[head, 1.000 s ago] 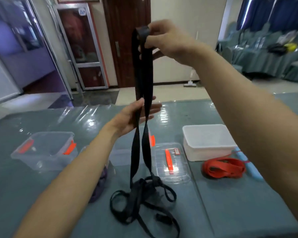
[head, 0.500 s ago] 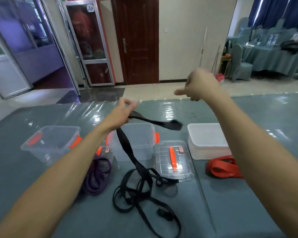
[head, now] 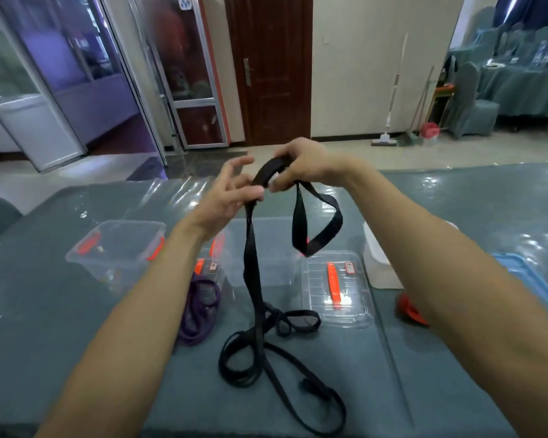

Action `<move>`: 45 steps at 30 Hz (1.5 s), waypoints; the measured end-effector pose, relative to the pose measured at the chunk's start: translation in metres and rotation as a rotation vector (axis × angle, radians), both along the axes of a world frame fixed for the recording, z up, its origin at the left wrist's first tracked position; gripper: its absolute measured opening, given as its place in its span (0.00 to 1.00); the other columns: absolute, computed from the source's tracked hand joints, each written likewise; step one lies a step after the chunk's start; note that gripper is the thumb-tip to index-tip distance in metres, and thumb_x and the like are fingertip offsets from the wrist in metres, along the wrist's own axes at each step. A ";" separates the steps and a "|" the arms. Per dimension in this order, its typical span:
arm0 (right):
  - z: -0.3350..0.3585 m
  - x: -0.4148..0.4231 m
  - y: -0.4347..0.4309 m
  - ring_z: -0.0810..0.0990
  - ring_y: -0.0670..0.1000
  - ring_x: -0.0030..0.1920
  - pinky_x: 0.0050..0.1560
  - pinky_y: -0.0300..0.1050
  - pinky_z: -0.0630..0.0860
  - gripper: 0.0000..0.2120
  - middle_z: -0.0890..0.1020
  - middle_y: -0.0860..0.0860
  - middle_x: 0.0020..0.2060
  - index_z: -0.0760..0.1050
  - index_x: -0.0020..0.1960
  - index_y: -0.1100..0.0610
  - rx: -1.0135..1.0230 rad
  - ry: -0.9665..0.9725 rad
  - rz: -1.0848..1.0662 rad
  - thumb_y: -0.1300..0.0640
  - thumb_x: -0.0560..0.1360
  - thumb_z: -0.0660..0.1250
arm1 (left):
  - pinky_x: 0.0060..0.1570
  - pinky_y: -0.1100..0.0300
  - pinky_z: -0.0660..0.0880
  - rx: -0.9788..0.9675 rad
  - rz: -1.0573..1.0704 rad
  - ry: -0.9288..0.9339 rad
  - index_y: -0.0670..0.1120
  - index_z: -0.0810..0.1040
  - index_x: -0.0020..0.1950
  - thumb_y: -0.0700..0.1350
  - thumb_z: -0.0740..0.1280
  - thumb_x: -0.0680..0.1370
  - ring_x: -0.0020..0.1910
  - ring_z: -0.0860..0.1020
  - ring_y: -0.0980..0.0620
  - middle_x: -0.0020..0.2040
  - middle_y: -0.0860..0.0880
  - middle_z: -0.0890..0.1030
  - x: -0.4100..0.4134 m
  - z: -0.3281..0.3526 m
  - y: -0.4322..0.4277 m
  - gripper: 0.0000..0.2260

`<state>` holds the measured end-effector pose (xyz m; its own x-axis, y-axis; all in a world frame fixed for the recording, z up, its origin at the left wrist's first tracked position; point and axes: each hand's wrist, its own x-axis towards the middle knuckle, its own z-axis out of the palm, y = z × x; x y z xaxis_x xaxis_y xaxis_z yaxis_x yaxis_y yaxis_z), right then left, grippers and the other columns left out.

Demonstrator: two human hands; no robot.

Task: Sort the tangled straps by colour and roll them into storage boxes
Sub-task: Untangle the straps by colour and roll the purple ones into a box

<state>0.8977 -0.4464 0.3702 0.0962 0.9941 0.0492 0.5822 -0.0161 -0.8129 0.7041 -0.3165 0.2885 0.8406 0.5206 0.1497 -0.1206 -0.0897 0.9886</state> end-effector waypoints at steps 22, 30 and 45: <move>-0.067 0.012 -0.023 0.82 0.48 0.67 0.74 0.54 0.76 0.31 0.84 0.49 0.65 0.76 0.76 0.55 0.058 0.310 -0.018 0.53 0.75 0.80 | 0.43 0.64 0.78 0.744 0.038 0.494 0.49 0.64 0.68 0.34 0.77 0.73 0.46 0.83 0.53 0.47 0.49 0.83 0.049 0.086 -0.011 0.31; -0.028 0.020 -0.014 0.82 0.52 0.43 0.50 0.49 0.83 0.07 0.84 0.53 0.41 0.82 0.47 0.58 0.287 0.260 -0.051 0.66 0.76 0.79 | 0.63 0.55 0.82 0.543 -0.120 0.471 0.48 0.80 0.62 0.40 0.78 0.79 0.59 0.87 0.50 0.56 0.49 0.89 0.017 0.014 -0.005 0.14; -0.044 0.012 -0.021 0.85 0.53 0.39 0.47 0.49 0.86 0.25 0.82 0.53 0.37 0.87 0.50 0.50 0.168 0.222 -0.067 0.30 0.69 0.79 | 0.50 0.59 0.78 0.571 0.258 0.119 0.51 0.71 0.61 0.33 0.77 0.71 0.49 0.82 0.55 0.48 0.50 0.80 0.044 0.062 0.000 0.25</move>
<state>0.9093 -0.4676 0.3262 0.1880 0.9649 0.1837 0.3919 0.0978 -0.9148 0.7478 -0.3168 0.3503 0.7270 0.5741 0.3766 0.0831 -0.6180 0.7818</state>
